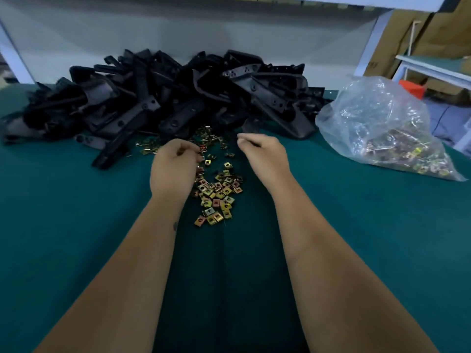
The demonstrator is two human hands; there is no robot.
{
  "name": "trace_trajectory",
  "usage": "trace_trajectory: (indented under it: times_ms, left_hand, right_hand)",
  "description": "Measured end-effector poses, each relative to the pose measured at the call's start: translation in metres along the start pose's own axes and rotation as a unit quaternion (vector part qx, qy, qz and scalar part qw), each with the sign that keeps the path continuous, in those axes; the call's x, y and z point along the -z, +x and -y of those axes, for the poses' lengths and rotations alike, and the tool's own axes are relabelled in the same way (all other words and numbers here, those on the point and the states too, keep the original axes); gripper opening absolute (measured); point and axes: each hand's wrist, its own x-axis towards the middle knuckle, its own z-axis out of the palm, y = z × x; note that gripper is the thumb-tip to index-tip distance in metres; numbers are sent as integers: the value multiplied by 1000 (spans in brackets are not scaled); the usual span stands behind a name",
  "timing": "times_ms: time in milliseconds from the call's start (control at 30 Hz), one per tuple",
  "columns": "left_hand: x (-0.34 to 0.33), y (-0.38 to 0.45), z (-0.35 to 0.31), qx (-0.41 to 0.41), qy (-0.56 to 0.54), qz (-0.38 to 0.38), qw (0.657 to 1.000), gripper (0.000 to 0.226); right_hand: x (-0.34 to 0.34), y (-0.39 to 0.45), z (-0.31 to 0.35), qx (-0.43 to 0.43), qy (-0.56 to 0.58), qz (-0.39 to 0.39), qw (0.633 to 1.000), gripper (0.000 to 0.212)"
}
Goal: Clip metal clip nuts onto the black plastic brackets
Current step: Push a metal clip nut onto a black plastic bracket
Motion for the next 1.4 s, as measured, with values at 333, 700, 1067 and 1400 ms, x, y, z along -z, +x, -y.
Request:
trace_trajectory:
  times_ms: [333, 700, 1067, 1400]
  left_hand:
    - [7, -2, -5, -15, -175, 30, 984, 31]
    - [22, 5, -4, 86, -433, 66, 895, 17]
    - [32, 18, 2, 129, -525, 22, 841, 38]
    - [22, 21, 5, 168, -527, 42, 832, 32]
  right_hand:
    - [-17, -22, 27, 134, 190, -238, 943, 36]
    - [-42, -43, 39, 425, -78, -20, 902, 32]
    - [-10, -10, -1, 37, -20, 4, 999, 33]
    - [-28, -17, 12, 180, -223, 101, 953, 25]
